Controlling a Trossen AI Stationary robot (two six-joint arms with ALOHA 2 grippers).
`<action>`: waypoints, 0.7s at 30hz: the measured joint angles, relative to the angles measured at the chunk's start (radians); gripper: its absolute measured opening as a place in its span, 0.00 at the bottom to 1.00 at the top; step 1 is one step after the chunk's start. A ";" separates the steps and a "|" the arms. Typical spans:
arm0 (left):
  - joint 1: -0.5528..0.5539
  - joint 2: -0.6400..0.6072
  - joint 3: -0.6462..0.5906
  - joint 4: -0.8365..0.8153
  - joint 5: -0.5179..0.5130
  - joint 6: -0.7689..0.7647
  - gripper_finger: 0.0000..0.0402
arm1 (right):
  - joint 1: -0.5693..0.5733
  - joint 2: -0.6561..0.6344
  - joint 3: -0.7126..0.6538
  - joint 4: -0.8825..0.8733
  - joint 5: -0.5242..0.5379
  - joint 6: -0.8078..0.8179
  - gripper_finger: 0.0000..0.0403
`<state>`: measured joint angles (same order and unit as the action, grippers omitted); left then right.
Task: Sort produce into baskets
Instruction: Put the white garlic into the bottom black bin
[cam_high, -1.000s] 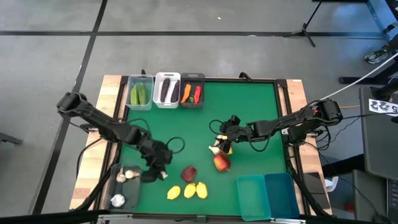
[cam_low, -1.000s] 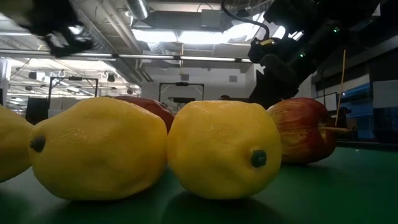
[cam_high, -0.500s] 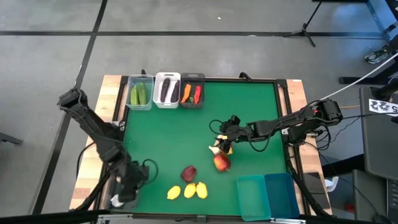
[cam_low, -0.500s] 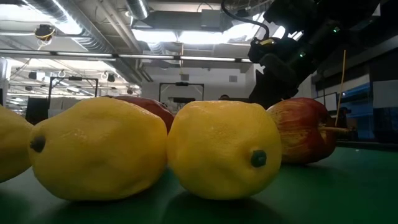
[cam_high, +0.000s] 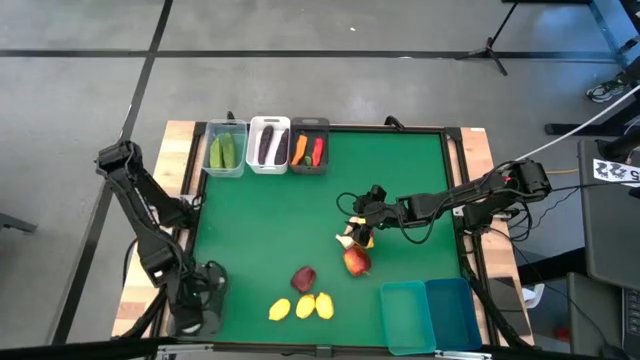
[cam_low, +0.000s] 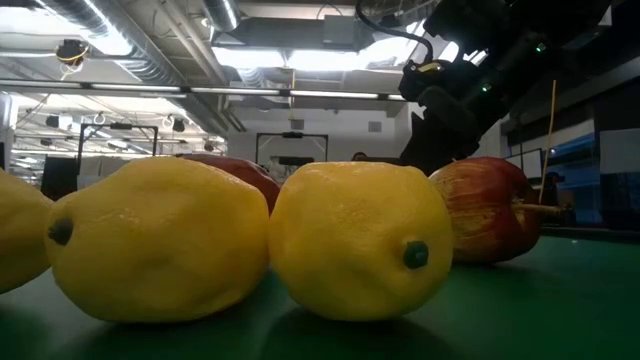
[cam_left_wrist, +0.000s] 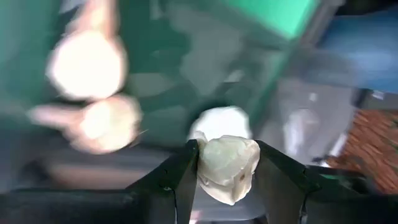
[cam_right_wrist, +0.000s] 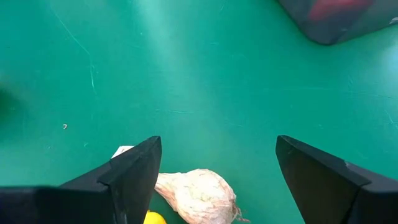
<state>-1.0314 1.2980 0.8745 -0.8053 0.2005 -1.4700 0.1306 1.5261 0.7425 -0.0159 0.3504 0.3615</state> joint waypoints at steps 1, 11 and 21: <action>-0.004 0.000 0.000 -0.031 0.000 -0.022 0.35 | 0.000 0.000 0.000 0.000 0.000 0.000 0.79; -0.043 0.000 0.000 -0.054 0.022 -0.041 0.35 | 0.000 0.000 0.000 0.000 0.001 -0.001 0.79; -0.038 0.000 0.000 -0.036 0.026 -0.025 0.35 | 0.000 0.000 0.000 0.000 0.001 -0.001 0.79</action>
<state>-1.0695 1.2980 0.8745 -0.8417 0.2260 -1.4946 0.1307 1.5261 0.7425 -0.0162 0.3516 0.3605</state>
